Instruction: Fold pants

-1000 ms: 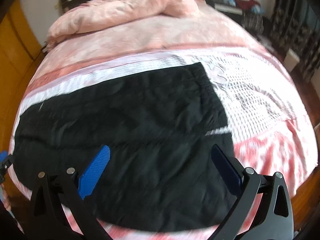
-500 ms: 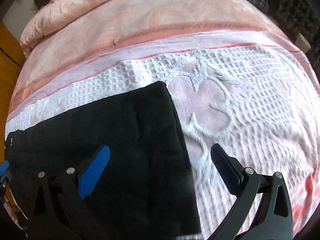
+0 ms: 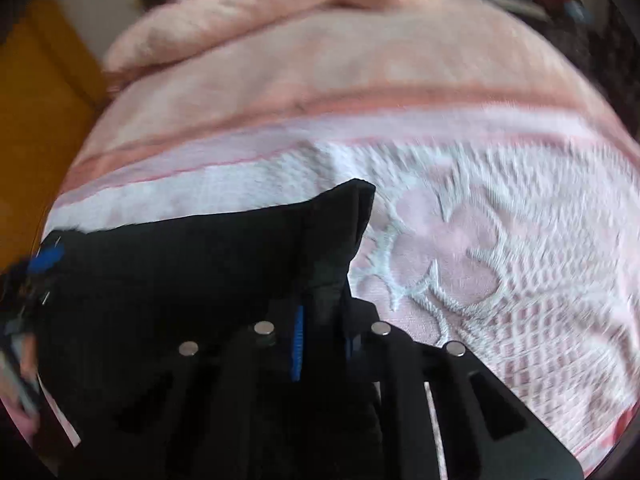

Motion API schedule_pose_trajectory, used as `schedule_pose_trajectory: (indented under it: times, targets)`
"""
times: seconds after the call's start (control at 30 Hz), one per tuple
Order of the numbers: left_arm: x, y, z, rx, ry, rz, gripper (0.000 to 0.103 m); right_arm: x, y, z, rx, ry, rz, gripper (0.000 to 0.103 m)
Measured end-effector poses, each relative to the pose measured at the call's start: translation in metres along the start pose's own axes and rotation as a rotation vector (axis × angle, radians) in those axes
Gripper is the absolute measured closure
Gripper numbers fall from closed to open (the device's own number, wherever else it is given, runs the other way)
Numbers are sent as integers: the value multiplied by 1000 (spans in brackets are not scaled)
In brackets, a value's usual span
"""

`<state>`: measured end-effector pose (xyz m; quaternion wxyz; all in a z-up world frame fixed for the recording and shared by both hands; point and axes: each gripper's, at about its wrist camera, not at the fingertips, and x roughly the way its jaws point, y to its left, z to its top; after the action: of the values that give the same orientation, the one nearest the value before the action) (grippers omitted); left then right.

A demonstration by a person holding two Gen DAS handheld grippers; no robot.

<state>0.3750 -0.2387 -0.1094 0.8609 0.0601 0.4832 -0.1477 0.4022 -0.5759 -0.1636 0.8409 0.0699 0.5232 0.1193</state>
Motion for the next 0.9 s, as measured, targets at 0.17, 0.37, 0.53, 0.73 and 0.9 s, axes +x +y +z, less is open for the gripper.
schedule_pose_trajectory:
  times: [0.17, 0.37, 0.53, 0.73, 0.9]
  targets:
    - [12, -12, 21, 175, -31, -77, 4, -56, 20, -10, -126, -122, 146, 90]
    - [30, -28, 39, 370, 2, -222, 4, -87, 16, -16, -204, -151, 169, 90]
    - [50, -39, 56, 456, 116, -367, 4, -94, 18, -21, -229, -168, 194, 90]
    - [60, -49, 58, 475, 225, -486, 28, -96, 14, -25, -223, -180, 215, 90]
    - [62, -44, 49, 463, 260, -468, 88, -99, 17, -26, -214, -175, 208, 90]
